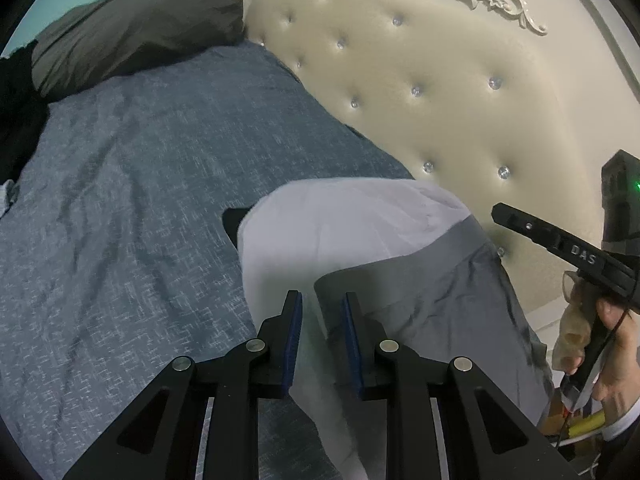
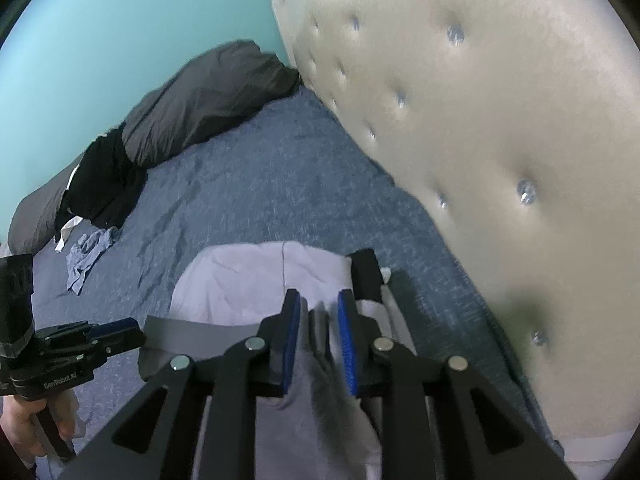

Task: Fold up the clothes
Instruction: 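Lower the folded grey briefs with both grippers onto the white pillow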

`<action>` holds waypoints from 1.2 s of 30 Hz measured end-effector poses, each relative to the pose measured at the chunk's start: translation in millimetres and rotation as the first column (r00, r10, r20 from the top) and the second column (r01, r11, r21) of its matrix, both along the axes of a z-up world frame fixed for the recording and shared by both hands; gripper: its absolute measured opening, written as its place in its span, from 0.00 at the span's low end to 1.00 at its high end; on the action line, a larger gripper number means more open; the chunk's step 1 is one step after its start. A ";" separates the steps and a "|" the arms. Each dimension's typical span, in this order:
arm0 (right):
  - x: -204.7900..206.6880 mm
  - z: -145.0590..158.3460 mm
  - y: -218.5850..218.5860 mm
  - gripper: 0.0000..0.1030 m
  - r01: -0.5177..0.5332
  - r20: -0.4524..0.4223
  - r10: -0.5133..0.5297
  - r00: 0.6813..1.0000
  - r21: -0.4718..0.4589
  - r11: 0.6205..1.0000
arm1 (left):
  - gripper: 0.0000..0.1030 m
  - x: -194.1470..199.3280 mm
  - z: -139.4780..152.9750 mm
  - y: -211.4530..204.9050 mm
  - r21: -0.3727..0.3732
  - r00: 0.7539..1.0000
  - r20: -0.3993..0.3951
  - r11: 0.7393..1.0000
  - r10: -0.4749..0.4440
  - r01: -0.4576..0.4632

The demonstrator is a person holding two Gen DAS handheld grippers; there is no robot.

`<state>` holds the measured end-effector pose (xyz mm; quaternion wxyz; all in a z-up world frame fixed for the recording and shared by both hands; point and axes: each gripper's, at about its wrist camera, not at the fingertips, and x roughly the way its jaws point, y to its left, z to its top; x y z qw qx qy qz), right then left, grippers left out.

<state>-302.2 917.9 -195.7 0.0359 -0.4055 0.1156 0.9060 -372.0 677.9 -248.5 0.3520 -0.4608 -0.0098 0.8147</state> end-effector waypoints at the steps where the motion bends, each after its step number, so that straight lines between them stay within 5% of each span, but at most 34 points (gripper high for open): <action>1: 1.5 1.8 -1.0 0.18 -0.006 -0.008 0.006 1.000 0.003 1.000 | 0.22 0.8 2.7 -1.5 0.005 1.000 -0.013 1.000 0.004 -0.004; 6: 3.5 4.5 -13.0 0.18 -0.086 -0.025 0.087 0.996 0.015 0.996 | 0.22 13.4 11.4 6.3 0.021 0.997 -0.041 0.997 -0.068 0.069; 10: -3.6 -11.1 -17.0 0.16 -0.094 0.056 0.093 0.994 0.010 0.996 | 0.21 16.0 1.2 17.5 -0.004 0.994 -0.025 0.995 -0.104 0.104; 19: -6.0 -30.7 4.8 0.15 0.007 0.125 -0.011 0.992 0.034 0.999 | 0.21 -0.9 -18.7 17.3 -0.030 0.998 0.001 0.997 -0.068 0.068; 29: -4.2 -36.8 9.9 0.14 0.013 0.116 -0.015 0.993 0.022 1.000 | 0.22 -9.5 -19.1 1.8 -0.004 1.000 -0.011 1.000 -0.013 0.013; 36: -5.3 -36.5 7.3 0.14 0.001 0.108 -0.003 0.994 0.017 1.000 | 0.23 -18.7 -31.5 -8.1 0.048 0.996 0.083 0.999 0.015 -0.019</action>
